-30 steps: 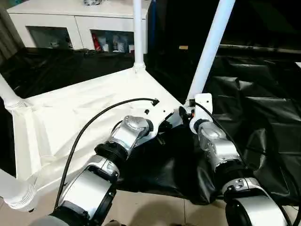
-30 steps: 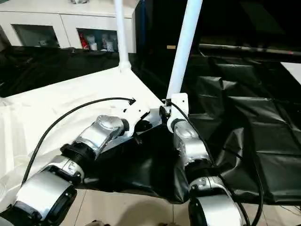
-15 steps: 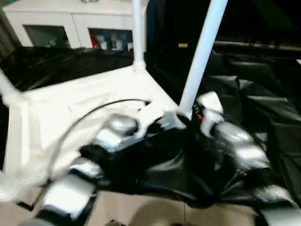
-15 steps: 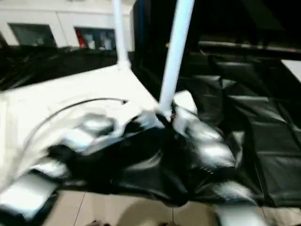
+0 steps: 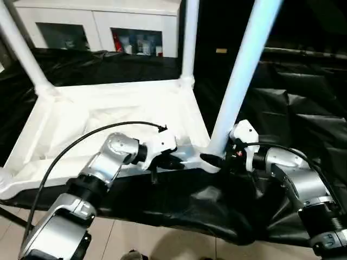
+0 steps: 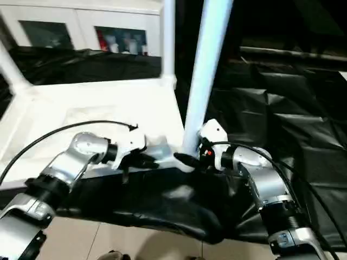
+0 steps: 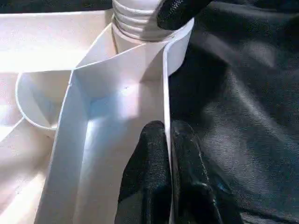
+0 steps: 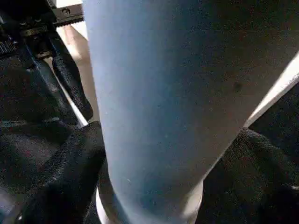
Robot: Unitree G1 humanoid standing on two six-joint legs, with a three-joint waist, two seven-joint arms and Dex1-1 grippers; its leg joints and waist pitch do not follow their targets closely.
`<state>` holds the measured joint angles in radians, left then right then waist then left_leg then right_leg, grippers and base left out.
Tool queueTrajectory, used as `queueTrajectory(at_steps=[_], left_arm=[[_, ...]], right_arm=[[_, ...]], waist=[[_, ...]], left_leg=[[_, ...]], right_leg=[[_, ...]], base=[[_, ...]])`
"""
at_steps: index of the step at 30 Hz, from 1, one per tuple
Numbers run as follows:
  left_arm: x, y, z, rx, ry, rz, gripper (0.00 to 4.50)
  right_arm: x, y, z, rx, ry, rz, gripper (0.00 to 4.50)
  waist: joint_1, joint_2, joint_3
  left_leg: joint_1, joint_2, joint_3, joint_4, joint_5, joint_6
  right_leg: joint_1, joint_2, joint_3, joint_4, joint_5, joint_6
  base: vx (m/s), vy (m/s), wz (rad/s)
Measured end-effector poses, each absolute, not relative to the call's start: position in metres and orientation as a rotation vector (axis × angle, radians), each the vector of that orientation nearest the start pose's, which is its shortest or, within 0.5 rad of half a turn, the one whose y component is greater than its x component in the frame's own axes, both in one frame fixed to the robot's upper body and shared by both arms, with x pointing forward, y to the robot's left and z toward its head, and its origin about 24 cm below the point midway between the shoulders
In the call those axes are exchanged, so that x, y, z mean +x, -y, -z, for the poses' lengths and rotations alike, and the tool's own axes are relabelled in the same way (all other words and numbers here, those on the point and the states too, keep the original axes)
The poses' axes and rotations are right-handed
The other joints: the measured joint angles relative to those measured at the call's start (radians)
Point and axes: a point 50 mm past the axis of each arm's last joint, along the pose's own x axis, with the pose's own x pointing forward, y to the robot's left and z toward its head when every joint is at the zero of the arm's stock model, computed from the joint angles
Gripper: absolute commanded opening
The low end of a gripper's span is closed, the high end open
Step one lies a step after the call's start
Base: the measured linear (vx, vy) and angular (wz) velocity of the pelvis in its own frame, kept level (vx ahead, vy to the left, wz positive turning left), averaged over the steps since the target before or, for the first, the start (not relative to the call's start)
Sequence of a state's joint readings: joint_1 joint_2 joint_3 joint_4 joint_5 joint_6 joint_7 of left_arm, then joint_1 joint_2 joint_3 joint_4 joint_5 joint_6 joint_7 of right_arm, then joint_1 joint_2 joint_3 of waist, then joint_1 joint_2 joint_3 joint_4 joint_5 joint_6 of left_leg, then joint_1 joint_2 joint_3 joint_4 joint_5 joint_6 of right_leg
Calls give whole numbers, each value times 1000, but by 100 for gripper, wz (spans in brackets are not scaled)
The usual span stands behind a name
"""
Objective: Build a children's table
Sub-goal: Rotate leg to tighten
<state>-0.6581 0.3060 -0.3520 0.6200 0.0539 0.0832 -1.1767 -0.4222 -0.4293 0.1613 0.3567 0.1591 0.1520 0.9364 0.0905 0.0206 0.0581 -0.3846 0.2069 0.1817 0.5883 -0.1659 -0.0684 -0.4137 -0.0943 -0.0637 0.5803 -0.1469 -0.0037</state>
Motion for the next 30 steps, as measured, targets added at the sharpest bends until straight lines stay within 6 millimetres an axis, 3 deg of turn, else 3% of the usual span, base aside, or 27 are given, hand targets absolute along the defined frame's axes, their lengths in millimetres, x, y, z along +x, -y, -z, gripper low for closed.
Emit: queueTrajectory(at_steps=[13, 22, 26, 30], left_arm=[[320, -102, -57, 466, -420, 1385, 0], [320, -102, -56, 456, -430, 1374, 0], [324, -98, -54, 424, -444, 1308, 0], [339, -80, -52, 400, -462, 1144, 0]], right_arm=[[304, 166, -61, -279, -298, -1050, 286], [305, 166, -60, -278, -299, -1047, 267], [312, 164, -54, -233, -303, -958, 267], [332, 154, -46, -112, -291, -644, 267]], waist=[[-1, -1, 0], [-1, -2, -1], [-4, -8, -4], [-18, -11, -5]], left_leg=[[0, 0, 0, 1, 0, 0], [1, 0, 0, 3, 0, 0], [2, 0, 0, 3, 0, 0], [5, 0, -1, 4, 0, 0]], right_leg=[[0, 0, 0, 1, 0, 0], [0, 0, 0, 4, -1, 1], [1, 0, 1, 5, -1, 1], [2, 0, 1, 5, -3, 5]], base=[[0, 0, 0], [0, 0, 0], [0, 0, 0], [-13, -1, 0]])
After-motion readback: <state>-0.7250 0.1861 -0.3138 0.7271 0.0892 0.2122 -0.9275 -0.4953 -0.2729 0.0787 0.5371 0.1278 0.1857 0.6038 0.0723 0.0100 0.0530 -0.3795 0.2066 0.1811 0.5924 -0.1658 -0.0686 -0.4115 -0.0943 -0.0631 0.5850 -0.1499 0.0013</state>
